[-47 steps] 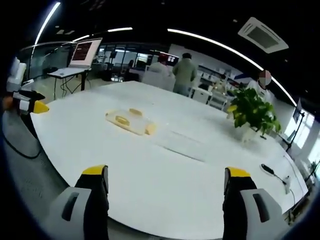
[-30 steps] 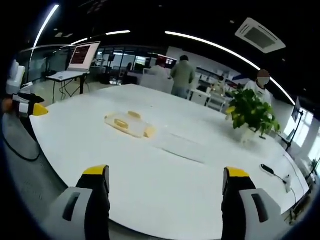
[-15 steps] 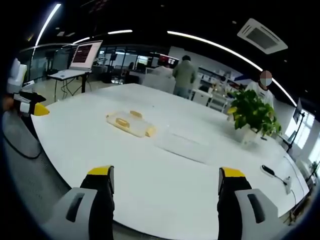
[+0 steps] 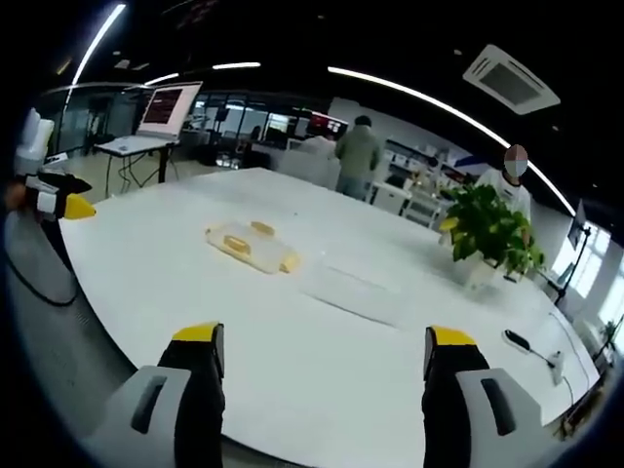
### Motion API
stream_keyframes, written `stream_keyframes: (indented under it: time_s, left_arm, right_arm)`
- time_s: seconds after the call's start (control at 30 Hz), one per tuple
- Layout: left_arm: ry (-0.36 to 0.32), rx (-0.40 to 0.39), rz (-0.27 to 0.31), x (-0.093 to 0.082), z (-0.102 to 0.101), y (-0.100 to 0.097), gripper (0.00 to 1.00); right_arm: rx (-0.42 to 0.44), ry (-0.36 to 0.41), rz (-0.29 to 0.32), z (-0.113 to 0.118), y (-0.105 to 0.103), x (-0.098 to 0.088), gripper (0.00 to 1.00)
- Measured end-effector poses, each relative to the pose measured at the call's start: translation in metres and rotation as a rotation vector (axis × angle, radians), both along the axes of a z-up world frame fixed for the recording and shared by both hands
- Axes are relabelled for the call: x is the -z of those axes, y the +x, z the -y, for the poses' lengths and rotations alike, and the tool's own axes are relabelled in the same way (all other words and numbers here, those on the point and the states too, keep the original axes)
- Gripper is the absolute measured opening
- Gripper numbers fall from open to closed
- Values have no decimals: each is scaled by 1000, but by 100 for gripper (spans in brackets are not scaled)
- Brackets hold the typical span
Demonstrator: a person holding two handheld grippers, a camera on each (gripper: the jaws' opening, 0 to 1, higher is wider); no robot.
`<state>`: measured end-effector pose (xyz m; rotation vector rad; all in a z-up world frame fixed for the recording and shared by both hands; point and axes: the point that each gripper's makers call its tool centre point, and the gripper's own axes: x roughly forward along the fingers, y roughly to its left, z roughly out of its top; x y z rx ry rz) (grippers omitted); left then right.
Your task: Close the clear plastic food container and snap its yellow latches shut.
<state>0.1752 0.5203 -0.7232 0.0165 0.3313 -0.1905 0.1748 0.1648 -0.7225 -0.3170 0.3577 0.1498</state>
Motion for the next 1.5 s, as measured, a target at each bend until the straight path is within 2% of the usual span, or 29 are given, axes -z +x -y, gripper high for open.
stream_keyframes:
  time_s: [0.13,0.23,0.33,0.5,0.6,0.67,0.83,0.97,1.03,1.07,1.1,1.13,1.2,1.23,1.27,1.33,1.37,1.4,1.5]
  left_arm:
    - [1,18,8,-1,2,1,73]
    - [-8,-13,31,-5,-3,4,64]
    - [-18,-15,33,-6,-3,5,68]
    - [-12,-5,23,-3,-1,5,66]
    - [-31,-12,24,-3,-4,5,61]
    - [-43,-7,63,-10,-3,5,62]
    - [-52,-13,60,-9,-4,4,64]
    - [-44,-17,46,-6,-5,4,65]
    - [-51,-21,33,-4,-6,4,66]
    - [-72,-20,44,-8,-5,4,66]
    - [-137,-10,86,-18,-1,5,66]
    - [-163,-7,96,-21,0,5,65]
    - [-156,-11,67,-18,-2,5,66]
    - [-155,-9,58,-17,-1,5,67]
    - [-127,12,25,-14,-1,6,67]
    - [-71,47,36,-19,-1,14,63]
    - [-75,47,43,-23,-1,17,63]
    - [-80,72,79,-34,1,25,63]
    - [-96,92,109,-50,5,44,66]
  right_arm:
    - [12,1,-7,2,1,1,77]
    - [20,-10,-14,4,1,2,75]
    - [26,5,-3,5,2,0,73]
    - [28,-16,-30,5,1,5,71]
    - [34,-8,-27,6,1,5,68]
    - [29,-1,-25,5,1,5,67]
    - [15,19,-20,0,0,4,67]
    - [-5,16,-42,-4,-2,7,67]
    - [-38,14,-106,-10,-5,17,67]
    - [-51,1,-127,-10,-5,20,67]
    - [-45,4,-135,-9,-4,21,66]
    - [-39,9,-130,-8,-4,19,64]
    - [-32,55,-127,-6,-3,16,64]
    - [-35,89,-164,-7,-4,20,64]
    - [-37,102,-188,-7,-4,22,64]
    - [-47,101,-193,-4,-1,22,61]
    - [-49,96,-169,-1,2,17,59]
    - [-54,72,-145,3,6,12,59]
    - [-51,41,-138,10,19,6,62]
